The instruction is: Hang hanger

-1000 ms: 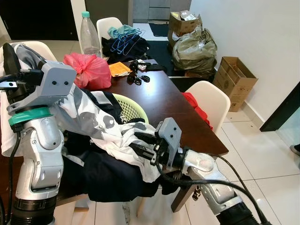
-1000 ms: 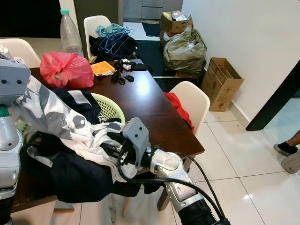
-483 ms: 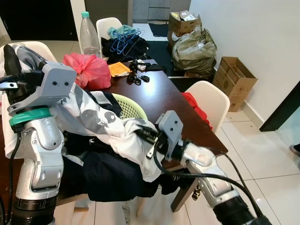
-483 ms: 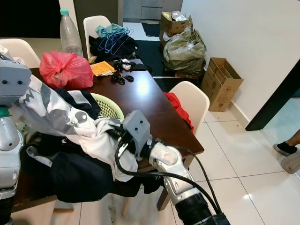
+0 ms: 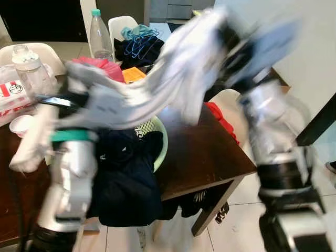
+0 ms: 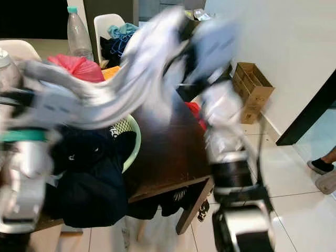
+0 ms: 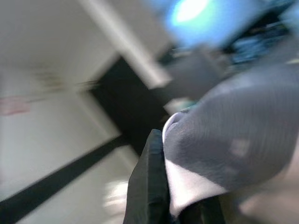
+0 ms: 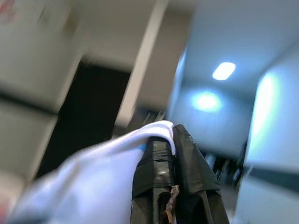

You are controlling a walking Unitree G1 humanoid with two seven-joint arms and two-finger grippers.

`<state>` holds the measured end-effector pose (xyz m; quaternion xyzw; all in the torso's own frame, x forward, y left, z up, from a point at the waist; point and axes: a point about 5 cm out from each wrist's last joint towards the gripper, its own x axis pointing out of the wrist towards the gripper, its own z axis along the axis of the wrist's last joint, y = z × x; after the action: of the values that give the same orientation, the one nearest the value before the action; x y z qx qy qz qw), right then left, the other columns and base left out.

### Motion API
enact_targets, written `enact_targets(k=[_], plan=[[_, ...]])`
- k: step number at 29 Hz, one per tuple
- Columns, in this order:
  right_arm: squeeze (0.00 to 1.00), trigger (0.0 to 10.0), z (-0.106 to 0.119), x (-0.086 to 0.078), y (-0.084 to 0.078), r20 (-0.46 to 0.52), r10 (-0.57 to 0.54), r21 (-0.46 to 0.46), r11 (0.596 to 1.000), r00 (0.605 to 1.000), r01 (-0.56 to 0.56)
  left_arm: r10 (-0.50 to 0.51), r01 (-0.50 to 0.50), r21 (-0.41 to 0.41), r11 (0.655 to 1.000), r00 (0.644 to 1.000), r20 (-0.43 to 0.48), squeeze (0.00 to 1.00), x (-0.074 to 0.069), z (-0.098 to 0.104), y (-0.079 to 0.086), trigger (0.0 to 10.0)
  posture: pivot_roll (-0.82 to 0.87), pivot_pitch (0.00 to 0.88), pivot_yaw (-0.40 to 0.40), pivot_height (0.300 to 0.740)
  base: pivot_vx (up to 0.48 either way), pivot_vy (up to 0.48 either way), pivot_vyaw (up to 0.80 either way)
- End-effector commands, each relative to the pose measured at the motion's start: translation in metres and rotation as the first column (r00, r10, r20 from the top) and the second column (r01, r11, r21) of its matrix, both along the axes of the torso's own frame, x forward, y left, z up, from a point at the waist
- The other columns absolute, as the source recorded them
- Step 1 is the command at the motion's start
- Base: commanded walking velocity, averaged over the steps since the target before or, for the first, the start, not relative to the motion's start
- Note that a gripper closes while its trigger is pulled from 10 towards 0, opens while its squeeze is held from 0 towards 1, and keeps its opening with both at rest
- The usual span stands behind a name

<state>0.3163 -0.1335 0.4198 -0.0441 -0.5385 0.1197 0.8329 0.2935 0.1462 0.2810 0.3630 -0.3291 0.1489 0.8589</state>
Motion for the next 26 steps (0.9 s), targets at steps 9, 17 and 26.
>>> enact_targets(k=[9,17,26], plan=[[0.0,0.0,-0.004,0.006,-0.04,-0.031,-0.076,0.158,0.984,0.997,0.08,-0.524,0.508,-0.128,0.852,0.825,-0.211,1.0,-0.018,-0.012,-0.048,10.0,-0.02,0.082,0.001,0.74,0.0,0.0,0.0],[0.0,0.0,-0.032,0.014,-0.056,-0.137,-0.137,0.174,0.972,0.981,0.16,-0.387,0.397,0.027,0.918,0.908,-0.161,1.0,-0.028,-0.025,-0.037,10.0,-0.03,0.08,0.022,0.74,0.0,0.0,0.0],[0.0,0.0,-0.05,0.018,-0.072,-0.207,-0.177,0.185,0.959,0.962,0.216,-0.331,0.287,-0.265,0.921,0.934,-0.137,0.0,-0.027,-0.022,-0.01,10.0,-0.02,0.076,0.02,0.74,0.0,0.0,0.0]])
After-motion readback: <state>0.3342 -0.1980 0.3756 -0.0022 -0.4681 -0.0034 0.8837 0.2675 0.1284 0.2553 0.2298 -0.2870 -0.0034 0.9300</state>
